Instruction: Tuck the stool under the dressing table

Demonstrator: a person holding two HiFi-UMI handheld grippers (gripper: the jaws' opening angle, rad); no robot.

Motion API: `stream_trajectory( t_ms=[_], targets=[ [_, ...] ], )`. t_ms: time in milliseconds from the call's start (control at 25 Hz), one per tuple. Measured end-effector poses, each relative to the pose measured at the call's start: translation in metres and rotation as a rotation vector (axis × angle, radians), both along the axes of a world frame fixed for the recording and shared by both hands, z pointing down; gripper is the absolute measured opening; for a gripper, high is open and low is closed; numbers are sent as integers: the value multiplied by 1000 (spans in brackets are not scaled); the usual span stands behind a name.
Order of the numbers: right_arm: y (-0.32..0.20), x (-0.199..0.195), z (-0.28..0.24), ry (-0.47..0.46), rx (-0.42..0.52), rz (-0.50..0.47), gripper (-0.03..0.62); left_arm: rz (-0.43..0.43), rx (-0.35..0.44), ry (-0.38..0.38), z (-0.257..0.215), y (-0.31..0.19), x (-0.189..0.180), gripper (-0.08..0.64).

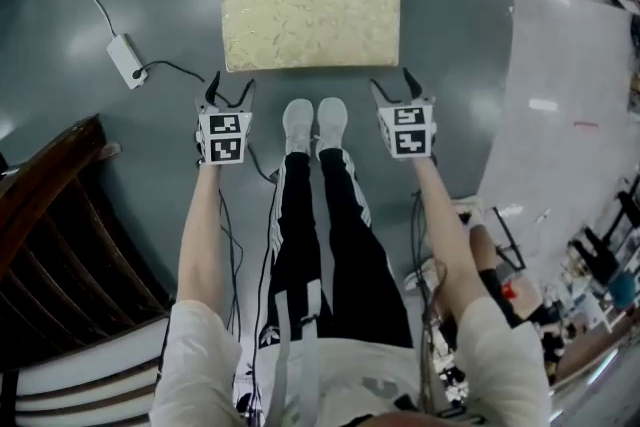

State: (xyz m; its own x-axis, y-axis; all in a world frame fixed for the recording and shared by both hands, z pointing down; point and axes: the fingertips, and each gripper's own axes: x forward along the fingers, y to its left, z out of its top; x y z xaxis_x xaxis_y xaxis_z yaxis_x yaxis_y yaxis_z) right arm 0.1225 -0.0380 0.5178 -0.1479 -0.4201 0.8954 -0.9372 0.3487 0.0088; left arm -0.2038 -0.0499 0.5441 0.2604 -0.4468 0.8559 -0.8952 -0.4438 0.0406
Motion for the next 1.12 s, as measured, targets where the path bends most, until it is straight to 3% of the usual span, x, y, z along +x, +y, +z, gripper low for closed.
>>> stream_trajectory(
  t_ms=[160, 360, 720, 1000, 1120],
  targets=[
    [4, 8, 37, 25, -35, 17, 304, -21, -19, -49, 35, 10, -10, 287],
    [-6, 13, 65, 36, -40, 22, 302, -16, -23, -40, 57, 2, -8, 287],
    [-9, 13, 94, 72, -61, -14, 289, -3, 27, -72, 73, -11, -8, 287],
    [-14, 19, 89, 90, -40, 27, 201, 37, 48, -62, 67, -19, 0, 279],
    [-13, 21, 88, 106, -39, 29, 188, 45, 39, -56, 70, -17, 2, 241]
  ],
)
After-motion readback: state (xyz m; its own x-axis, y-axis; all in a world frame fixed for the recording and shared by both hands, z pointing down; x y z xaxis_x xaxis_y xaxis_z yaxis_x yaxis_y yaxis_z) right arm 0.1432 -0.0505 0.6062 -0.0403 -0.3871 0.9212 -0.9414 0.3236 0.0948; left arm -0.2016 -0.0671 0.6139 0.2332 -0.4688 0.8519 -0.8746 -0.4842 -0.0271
